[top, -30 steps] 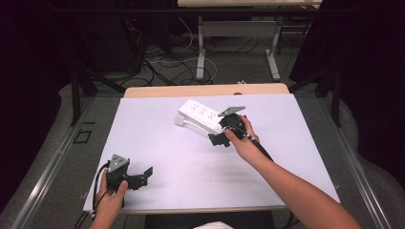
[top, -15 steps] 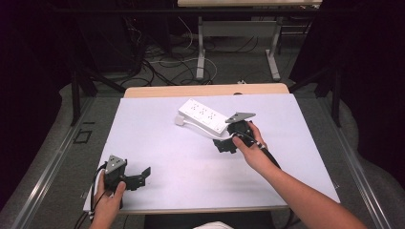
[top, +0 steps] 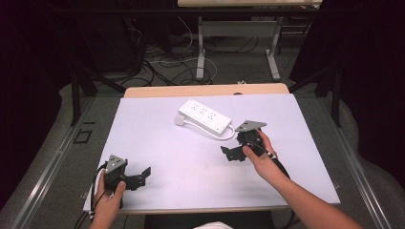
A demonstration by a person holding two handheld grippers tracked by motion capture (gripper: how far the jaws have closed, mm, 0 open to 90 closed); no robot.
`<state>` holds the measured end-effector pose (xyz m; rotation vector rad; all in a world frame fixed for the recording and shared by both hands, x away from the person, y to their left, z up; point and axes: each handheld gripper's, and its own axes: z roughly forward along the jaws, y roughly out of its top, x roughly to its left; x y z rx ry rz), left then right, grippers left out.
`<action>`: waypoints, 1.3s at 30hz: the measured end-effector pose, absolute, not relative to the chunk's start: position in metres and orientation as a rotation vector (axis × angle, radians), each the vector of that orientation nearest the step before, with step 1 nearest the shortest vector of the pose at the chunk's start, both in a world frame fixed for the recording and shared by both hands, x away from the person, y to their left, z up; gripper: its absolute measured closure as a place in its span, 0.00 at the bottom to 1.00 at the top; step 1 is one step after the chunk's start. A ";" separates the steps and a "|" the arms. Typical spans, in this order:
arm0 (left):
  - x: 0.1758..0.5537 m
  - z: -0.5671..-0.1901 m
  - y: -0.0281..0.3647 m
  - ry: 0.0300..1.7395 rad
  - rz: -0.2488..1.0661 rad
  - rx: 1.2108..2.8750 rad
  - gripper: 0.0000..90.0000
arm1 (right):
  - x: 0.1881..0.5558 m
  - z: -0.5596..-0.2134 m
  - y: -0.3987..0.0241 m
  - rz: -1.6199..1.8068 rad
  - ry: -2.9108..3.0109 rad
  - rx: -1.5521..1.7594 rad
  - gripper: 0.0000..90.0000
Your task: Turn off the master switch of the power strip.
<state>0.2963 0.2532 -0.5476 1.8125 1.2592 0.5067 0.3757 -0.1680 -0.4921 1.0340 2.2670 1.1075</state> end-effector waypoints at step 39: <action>0.296 -0.547 0.252 1.257 0.503 1.810 0.00 | 0.316 -0.524 -0.236 1.139 2.204 1.103 0.00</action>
